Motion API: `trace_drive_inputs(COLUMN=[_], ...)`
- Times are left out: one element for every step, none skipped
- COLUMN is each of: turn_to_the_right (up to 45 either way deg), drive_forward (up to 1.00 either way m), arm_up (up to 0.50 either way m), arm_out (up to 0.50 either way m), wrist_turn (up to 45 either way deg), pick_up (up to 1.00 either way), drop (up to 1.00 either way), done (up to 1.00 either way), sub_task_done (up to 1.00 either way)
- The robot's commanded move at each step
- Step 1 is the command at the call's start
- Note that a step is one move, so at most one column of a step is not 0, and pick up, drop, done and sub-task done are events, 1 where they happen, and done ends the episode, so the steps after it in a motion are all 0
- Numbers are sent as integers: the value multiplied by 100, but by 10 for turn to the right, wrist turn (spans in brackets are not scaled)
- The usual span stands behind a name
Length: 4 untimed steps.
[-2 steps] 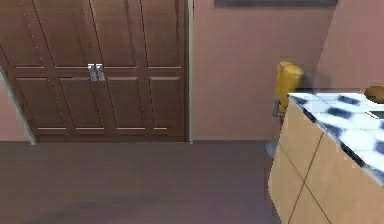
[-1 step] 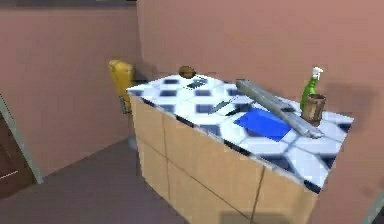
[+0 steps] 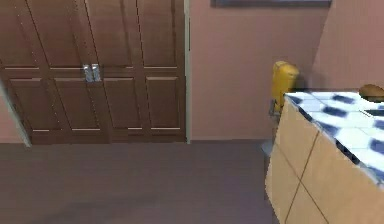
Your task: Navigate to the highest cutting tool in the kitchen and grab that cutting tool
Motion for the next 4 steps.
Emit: trace_drive_inputs(turn_to_the_right=[-270,-30,450,360], drive_forward=[0,0,0,0], arm_up=[0,0,0,0], arm_out=[0,0,0,0], wrist_turn=[0,0,0,0], pick_up=[0,0,0,0], drop=[0,0,0,0], done=[0,0,0,0], sub_task_done=[0,0,0,0])
